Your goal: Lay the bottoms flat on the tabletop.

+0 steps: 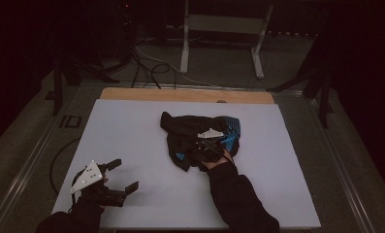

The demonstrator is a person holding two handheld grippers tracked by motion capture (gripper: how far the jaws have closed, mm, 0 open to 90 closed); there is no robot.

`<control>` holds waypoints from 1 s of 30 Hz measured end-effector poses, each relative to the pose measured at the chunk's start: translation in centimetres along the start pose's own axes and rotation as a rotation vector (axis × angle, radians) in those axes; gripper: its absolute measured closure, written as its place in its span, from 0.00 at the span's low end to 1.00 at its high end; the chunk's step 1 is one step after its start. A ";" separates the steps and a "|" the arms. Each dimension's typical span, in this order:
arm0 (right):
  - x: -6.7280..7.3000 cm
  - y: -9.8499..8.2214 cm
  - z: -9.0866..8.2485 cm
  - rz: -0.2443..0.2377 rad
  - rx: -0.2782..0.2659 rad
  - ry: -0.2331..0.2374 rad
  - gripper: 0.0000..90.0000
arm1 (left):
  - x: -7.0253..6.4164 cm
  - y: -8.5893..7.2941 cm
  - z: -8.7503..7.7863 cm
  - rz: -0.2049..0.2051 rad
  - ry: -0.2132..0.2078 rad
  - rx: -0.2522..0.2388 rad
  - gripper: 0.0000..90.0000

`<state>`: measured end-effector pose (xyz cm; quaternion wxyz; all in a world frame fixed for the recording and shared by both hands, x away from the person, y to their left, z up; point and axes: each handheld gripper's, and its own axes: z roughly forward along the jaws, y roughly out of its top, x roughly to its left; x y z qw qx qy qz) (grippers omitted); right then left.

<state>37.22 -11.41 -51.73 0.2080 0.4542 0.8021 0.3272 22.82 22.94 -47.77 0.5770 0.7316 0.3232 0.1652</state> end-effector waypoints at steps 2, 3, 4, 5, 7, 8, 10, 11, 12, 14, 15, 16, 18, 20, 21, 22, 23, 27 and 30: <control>0.1 0.1 -0.2 -0.018 -0.002 0.004 0.73 | 0.0 0.0 0.0 0.003 -0.002 0.001 0.00; 0.1 0.1 -0.3 -0.028 -0.003 0.002 0.84 | 0.0 0.0 0.0 0.001 -0.004 0.001 0.00; 0.0 0.2 -0.5 -0.032 -0.002 0.012 0.88 | 0.0 0.0 0.0 -0.001 -0.003 0.001 0.00; -0.1 0.3 -0.6 -0.030 0.000 0.018 0.89 | 0.0 0.0 0.0 -0.002 -0.001 0.002 0.00; -0.3 0.3 -1.1 -0.040 -0.002 0.055 0.90 | 0.0 0.0 0.0 -0.004 -0.001 -0.001 0.00; -0.4 0.3 -1.4 -0.039 -0.002 0.072 0.90 | 0.1 0.0 0.0 -0.004 -0.001 -0.001 0.00; -0.5 0.1 -2.2 -0.042 -0.008 0.115 0.90 | 0.1 0.0 0.0 -0.005 -0.001 0.000 0.00; -0.5 0.0 -2.6 -0.053 -0.009 0.118 0.91 | 0.1 0.0 0.0 -0.006 -0.002 0.001 0.00; -0.5 -0.1 -3.0 -0.050 -0.010 0.128 0.91 | 0.1 0.0 0.0 -0.005 -0.001 0.003 0.00; -0.6 -0.5 -4.0 -0.053 -0.019 0.153 0.91 | 0.0 0.0 0.1 -0.006 -0.005 0.000 0.00; -0.6 -0.6 -4.4 -0.058 -0.020 0.162 0.91 | 0.0 0.1 0.1 -0.004 -0.005 0.003 0.00; -0.5 -0.8 -4.8 -0.063 -0.022 0.169 0.91 | 0.0 0.1 0.1 -0.002 -0.003 0.005 0.00; -0.5 -0.9 -5.0 -0.072 -0.021 0.175 0.91 | -0.1 0.1 0.1 -0.003 -0.004 0.006 0.00; -0.2 -1.5 -6.0 -0.083 -0.013 0.213 0.91 | -0.1 0.0 0.3 -0.004 -0.008 0.013 0.00; -0.1 -1.7 -6.3 -0.095 -0.006 0.224 0.91 | -0.1 0.0 0.3 -0.003 -0.011 0.015 0.00; 0.0 -1.9 -6.7 -0.108 -0.002 0.232 0.91 | -0.2 0.0 0.4 -0.001 -0.013 0.018 0.00; 0.1 -2.1 -7.1 -0.119 0.003 0.242 0.91 | -0.2 0.0 0.4 0.001 -0.013 0.018 0.00; 0.1 -2.9 -8.7 -0.130 0.011 0.282 0.91 | -0.3 0.1 0.4 0.002 -0.025 0.024 0.00; 0.2 -3.3 -9.5 -0.138 0.012 0.279 0.91 | -0.4 0.1 0.4 0.000 -0.027 0.026 0.00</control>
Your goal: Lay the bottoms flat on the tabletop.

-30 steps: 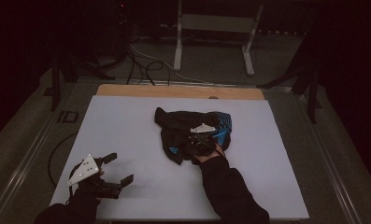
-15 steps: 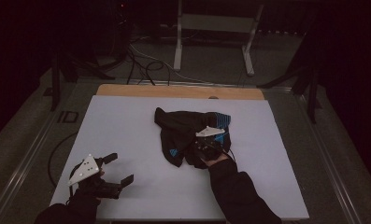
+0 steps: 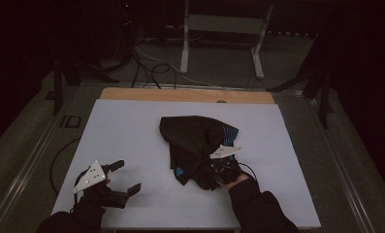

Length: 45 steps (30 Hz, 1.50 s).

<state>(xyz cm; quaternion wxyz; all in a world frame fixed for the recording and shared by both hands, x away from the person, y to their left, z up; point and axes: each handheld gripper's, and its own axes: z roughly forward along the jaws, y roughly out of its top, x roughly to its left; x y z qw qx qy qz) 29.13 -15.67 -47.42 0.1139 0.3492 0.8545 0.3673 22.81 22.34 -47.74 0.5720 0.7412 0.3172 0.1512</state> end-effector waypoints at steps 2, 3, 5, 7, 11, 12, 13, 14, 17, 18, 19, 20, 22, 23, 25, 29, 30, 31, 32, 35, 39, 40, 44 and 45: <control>0.4 -0.8 -1.0 -0.004 -0.001 0.016 0.91 | -0.3 0.1 0.2 0.008 -0.011 0.007 0.00; 0.5 -1.1 -1.2 -0.003 0.001 0.019 0.91 | -0.3 0.1 0.2 0.012 -0.014 0.010 0.00; 0.7 -1.8 -1.5 0.011 0.008 0.034 0.91 | -0.4 0.1 0.3 0.013 -0.023 0.011 0.00; 0.6 -2.2 -1.7 0.006 0.013 0.048 0.91 | -0.5 0.1 0.3 0.010 -0.024 0.015 0.00; 1.0 -3.5 -2.9 0.000 0.030 0.067 0.91 | -0.3 0.1 0.3 0.001 -0.018 0.016 0.00; 1.0 -3.6 -3.1 -0.002 0.030 0.069 0.91 | -0.3 0.1 0.3 -0.001 -0.016 0.016 0.00; 1.1 -4.0 -3.3 0.001 0.033 0.075 0.91 | -0.3 0.1 0.2 -0.002 -0.015 0.015 0.00; 1.1 -4.2 -3.4 0.000 0.040 0.076 0.90 | -0.3 0.1 0.2 -0.001 -0.015 0.015 0.00; 1.2 -5.0 -4.2 0.000 0.063 0.088 0.90 | -0.4 0.2 0.2 0.003 -0.018 0.013 0.00; 1.2 -5.0 -4.2 0.000 0.063 0.088 0.90 | -0.4 0.2 0.2 0.003 -0.018 0.013 0.00; 1.1 -5.2 -4.4 -0.009 0.064 0.082 0.90 | -0.5 0.1 0.4 0.005 -0.021 0.020 0.00; 0.7 -5.6 -4.9 0.000 0.060 0.045 0.90 | -0.6 0.1 0.5 0.009 -0.019 0.028 0.00; 0.2 -5.8 -5.0 0.029 0.045 0.031 0.90 | -0.8 0.2 0.9 0.019 -0.026 0.035 0.00; 0.0 -5.9 -4.9 0.036 0.045 0.026 0.90 | -0.9 0.2 1.0 0.027 -0.033 0.033 0.00; -0.2 -5.9 -4.8 0.057 0.032 0.039 0.88 | -1.1 0.2 1.4 0.036 -0.045 0.035 0.02; -0.1 -5.2 -5.4 0.057 -0.029 0.067 0.57 | -1.7 0.2 2.4 0.018 -0.122 0.044 0.03; -0.1 -5.2 -5.4 0.057 -0.029 0.067 0.57 | -1.7 0.2 2.4 0.018 -0.122 0.044 0.03; -0.2 -4.8 -5.7 0.076 -0.054 0.077 0.49 | -2.1 0.3 2.9 0.008 -0.162 0.074 0.03; -0.3 -4.2 -6.4 0.096 -0.118 0.065 0.32 | -2.5 0.4 3.4 0.014 -0.181 0.091 0.04; -0.9 -3.6 -7.6 0.105 -0.193 0.039 0.15 | -3.1 0.6 4.5 0.044 -0.205 0.126 0.05; -1.4 -3.7 -8.3 0.114 -0.239 0.016 0.12 | -4.4 0.8 6.5 0.105 -0.262 0.193 0.12; -1.4 -3.8 -8.2 0.114 -0.240 -0.002 0.12 | -4.7 0.8 7.0 0.119 -0.267 0.198 0.16; -1.6 -4.4 -7.9 0.111 -0.221 -0.013 0.14 | -5.4 0.5 9.1 0.141 -0.291 0.263 0.19; -1.5 -4.5 -7.8 0.107 -0.224 -0.022 0.15 | -5.6 0.4 9.6 0.154 -0.301 0.284 0.19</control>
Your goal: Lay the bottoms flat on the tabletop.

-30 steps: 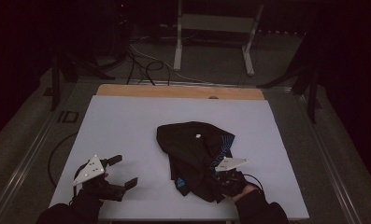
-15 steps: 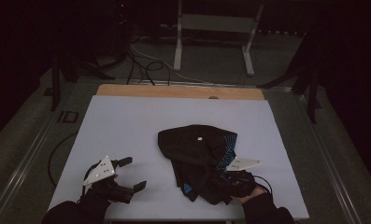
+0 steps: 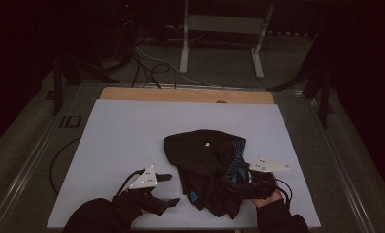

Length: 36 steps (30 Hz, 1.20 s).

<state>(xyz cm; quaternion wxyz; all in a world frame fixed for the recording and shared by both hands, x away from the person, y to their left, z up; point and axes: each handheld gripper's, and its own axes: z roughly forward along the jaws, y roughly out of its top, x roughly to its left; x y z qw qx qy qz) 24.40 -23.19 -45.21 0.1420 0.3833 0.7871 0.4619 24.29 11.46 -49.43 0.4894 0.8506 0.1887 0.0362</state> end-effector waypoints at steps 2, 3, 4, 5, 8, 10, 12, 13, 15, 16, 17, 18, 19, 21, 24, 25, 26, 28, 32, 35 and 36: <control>0.1 -0.3 0.0 -0.008 -0.007 -0.008 0.15 | -0.2 0.2 1.0 0.028 0.013 0.043 0.19; 0.1 -0.4 -0.1 -0.013 -0.011 -0.008 0.15 | -0.2 0.3 1.5 0.036 0.012 0.066 0.20; 0.1 -0.7 -0.1 -0.008 -0.015 0.001 0.15 | -0.3 0.3 2.0 0.051 0.035 0.095 0.23; 0.1 -0.7 -0.1 -0.008 -0.015 0.001 0.15 | -0.3 0.3 2.4 0.067 0.043 0.111 0.23; 0.2 -1.4 -0.3 -0.016 0.006 0.001 0.15 | 0.0 0.2 3.5 0.073 0.056 0.158 0.27; 0.2 -1.7 -0.3 -0.016 0.021 -0.011 0.15 | 0.2 0.2 4.0 0.066 0.076 0.182 0.29; 0.4 -2.4 -0.3 -0.026 0.062 -0.046 0.15 | 0.4 0.2 4.3 0.072 0.086 0.180 0.36; 0.4 -2.7 -0.2 -0.026 0.071 -0.032 0.13 | 0.4 0.2 4.4 0.083 0.091 0.185 0.37; 0.4 -2.8 -0.2 -0.024 0.075 -0.036 0.13 | 0.3 0.3 4.6 0.094 0.090 0.188 0.41; -0.4 -3.1 0.1 0.003 0.097 -0.082 0.15 | 0.2 0.5 5.2 0.114 0.083 0.189 0.44; -0.7 -3.2 0.2 0.009 0.101 -0.087 0.15 | 0.2 0.6 5.5 0.116 0.076 0.193 0.45; -1.1 -3.4 0.2 0.023 0.108 -0.091 0.15 | 0.2 0.6 5.7 0.120 0.070 0.201 0.47; -1.4 -3.6 0.3 0.029 0.122 -0.093 0.15 | 0.2 0.6 6.0 0.127 0.071 0.209 0.51; -1.9 -3.9 0.4 0.032 0.146 -0.125 0.18 | 0.4 0.5 6.2 0.108 0.071 0.207 0.56; -2.9 -4.3 0.7 0.071 0.176 -0.166 0.25 | 0.8 0.6 6.1 0.080 0.079 0.210 0.70; -3.4 -4.5 0.8 0.086 0.184 -0.171 0.27 | 0.9 0.6 6.0 0.073 0.076 0.211 0.76; -3.7 -4.7 1.0 0.095 0.194 -0.179 0.29 | 1.0 0.6 6.0 0.066 0.079 0.209 0.84; -4.1 -4.8 1.4 0.105 0.210 -0.186 0.38 | 1.1 0.6 5.8 0.061 0.086 0.206 0.95; -4.1 -4.7 1.8 0.116 0.220 -0.153 0.55 | 1.0 0.8 5.3 0.060 0.090 0.193 0.98; -3.9 -4.3 2.1 0.149 0.239 -0.099 0.93 | 1.2 1.3 4.1 0.052 0.087 0.181 0.98; -3.7 -4.1 1.9 0.156 0.231 -0.103 0.96 | 1.3 1.3 3.6 0.049 0.087 0.176 0.98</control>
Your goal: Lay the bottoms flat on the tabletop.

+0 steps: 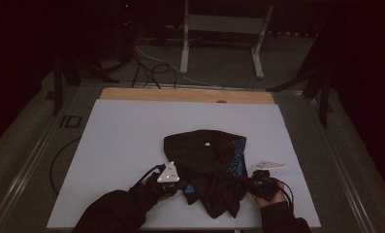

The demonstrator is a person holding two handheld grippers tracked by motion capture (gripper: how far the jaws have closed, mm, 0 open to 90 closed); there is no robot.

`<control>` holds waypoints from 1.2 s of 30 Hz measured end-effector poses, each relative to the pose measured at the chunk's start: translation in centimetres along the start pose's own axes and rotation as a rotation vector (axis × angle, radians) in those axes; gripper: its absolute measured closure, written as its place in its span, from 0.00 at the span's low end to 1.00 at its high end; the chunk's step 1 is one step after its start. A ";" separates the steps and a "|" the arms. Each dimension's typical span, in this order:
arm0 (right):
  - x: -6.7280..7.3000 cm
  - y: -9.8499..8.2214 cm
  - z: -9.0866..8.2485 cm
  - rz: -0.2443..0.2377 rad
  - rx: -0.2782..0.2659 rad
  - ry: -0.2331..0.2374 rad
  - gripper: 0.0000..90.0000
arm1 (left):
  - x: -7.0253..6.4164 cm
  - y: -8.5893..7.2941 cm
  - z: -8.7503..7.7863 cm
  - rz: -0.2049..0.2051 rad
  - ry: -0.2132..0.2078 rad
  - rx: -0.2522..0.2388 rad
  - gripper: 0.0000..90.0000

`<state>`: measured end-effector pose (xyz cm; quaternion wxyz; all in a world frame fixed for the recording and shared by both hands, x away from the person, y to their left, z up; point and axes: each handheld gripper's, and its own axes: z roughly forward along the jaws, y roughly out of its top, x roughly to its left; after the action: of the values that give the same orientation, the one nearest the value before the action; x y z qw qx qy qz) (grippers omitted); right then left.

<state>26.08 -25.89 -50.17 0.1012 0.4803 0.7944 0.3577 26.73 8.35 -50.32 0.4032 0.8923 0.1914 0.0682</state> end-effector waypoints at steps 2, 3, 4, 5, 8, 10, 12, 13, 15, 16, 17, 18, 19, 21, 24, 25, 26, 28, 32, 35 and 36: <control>0.1 0.3 -0.4 -0.012 -0.004 -0.007 0.97 | 0.2 -0.2 -1.0 -0.009 0.011 -0.009 0.98; 0.1 0.3 -0.6 -0.009 -0.005 -0.009 0.97 | 0.3 -0.4 -1.6 -0.013 0.014 -0.015 0.98; 0.0 0.4 -0.8 -0.003 -0.005 -0.001 0.97 | 0.4 -0.6 -2.3 -0.018 0.022 -0.021 0.98; -0.1 0.4 -1.0 0.004 -0.009 0.004 0.97 | 0.6 -0.8 -3.0 -0.023 0.031 -0.025 0.98; -0.1 0.6 -1.4 0.007 -0.030 -0.004 0.97 | 0.9 -1.3 -4.7 -0.034 0.051 -0.038 0.98; 0.0 0.8 -2.3 -0.001 -0.052 -0.027 0.98 | 1.4 -2.4 -7.2 -0.054 0.087 -0.048 0.98; 0.0 0.9 -2.7 -0.005 -0.063 -0.035 0.98 | 1.7 -3.3 -8.7 -0.075 0.110 -0.053 0.98; 0.0 1.0 -2.9 -0.006 -0.068 -0.041 0.98 | 1.9 -3.7 -9.4 -0.086 0.113 -0.052 0.98; 0.0 1.0 -3.0 -0.003 -0.067 -0.035 0.98 | 2.0 -4.5 -10.7 -0.102 0.126 -0.051 0.98; 0.0 0.9 -3.0 -0.004 -0.069 -0.035 0.98 | 1.9 -5.0 -11.2 -0.105 0.129 -0.050 0.98; 0.1 0.9 -3.0 -0.017 -0.063 -0.043 0.98 | 1.8 -5.4 -11.7 -0.105 0.136 -0.046 0.98; 0.1 0.8 -3.0 -0.023 -0.056 -0.051 0.98 | 1.8 -5.8 -12.1 -0.111 0.135 -0.043 0.98; 0.1 0.8 -2.9 -0.023 -0.052 -0.048 0.98 | 1.7 -6.3 -12.5 -0.120 0.136 -0.040 0.98; 0.1 0.7 -2.8 -0.016 -0.045 -0.037 0.98 | 1.7 -6.3 -12.5 -0.120 0.136 -0.040 0.98; 0.1 0.3 -2.4 -0.022 -0.015 0.003 0.98 | 1.4 -8.0 -13.4 -0.152 0.111 -0.018 0.98; 0.3 0.2 -2.3 -0.020 -0.010 0.011 0.98 | 1.4 -8.3 -13.4 -0.158 0.100 -0.010 0.98; 0.5 0.0 -2.2 -0.028 -0.001 0.027 0.98 | 1.4 -8.5 -13.3 -0.165 0.094 -0.001 0.98; 1.0 -0.2 -2.0 -0.051 0.013 0.033 0.97 | 1.6 -8.9 -13.1 -0.186 0.075 0.005 0.98; 1.0 -0.4 -1.9 -0.045 0.010 0.036 0.97 | 2.1 -8.9 -12.9 -0.213 0.072 -0.007 0.98; 1.0 -0.3 -2.2 -0.043 -0.008 0.060 0.95 | 2.3 -8.9 -12.9 -0.222 0.066 -0.011 0.97; 0.9 -0.2 -2.3 -0.042 -0.021 0.068 0.88 | 2.5 -8.9 -12.9 -0.229 0.065 -0.014 0.97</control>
<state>24.30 -26.26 -48.42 0.0866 0.4502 0.8035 0.3798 22.91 23.66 -48.40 0.4080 0.8591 0.3047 0.0518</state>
